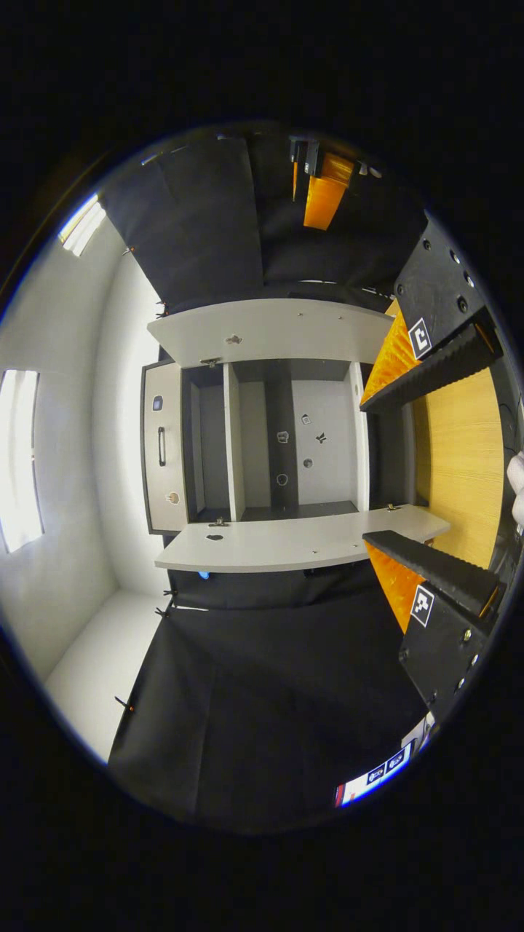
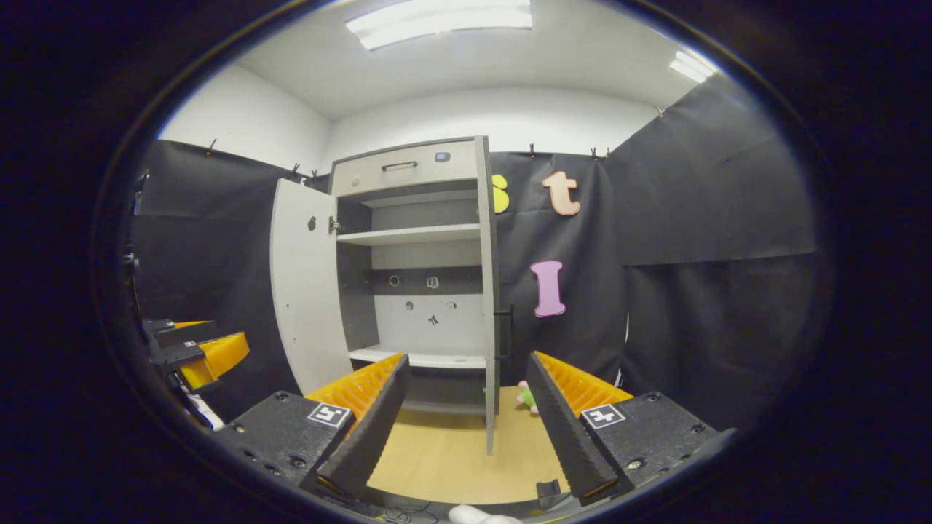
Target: Open the right door of the double-door shoe cabinet with the right hand, and open the left door with the left hand.
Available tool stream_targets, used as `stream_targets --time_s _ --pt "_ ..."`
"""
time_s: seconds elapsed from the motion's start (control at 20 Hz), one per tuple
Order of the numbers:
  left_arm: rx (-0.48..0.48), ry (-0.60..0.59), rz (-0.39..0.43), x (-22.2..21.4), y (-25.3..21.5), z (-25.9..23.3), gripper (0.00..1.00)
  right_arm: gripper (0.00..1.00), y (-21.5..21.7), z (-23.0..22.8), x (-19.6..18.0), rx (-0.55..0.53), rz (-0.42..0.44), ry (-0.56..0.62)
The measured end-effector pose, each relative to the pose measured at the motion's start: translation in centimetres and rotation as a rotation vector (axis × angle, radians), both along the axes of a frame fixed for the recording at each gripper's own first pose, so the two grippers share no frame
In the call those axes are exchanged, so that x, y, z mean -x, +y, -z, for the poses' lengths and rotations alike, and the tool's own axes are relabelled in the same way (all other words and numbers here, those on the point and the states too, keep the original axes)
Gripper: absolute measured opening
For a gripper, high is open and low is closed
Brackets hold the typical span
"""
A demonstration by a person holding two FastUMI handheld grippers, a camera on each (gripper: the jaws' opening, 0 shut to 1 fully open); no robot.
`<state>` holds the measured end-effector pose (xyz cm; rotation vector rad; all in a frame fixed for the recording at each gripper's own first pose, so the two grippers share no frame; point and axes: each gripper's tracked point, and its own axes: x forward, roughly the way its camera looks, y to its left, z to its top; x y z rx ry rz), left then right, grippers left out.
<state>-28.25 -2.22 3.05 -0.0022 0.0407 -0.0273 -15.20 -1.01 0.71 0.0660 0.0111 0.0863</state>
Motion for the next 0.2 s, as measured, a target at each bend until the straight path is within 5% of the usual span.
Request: stream_targets --time_s 0.2 --pt "0.002 -0.002 0.007 -0.11 0.68 -0.06 0.96 1.00 0.78 -0.19 0.13 0.004 -0.001 0.000"
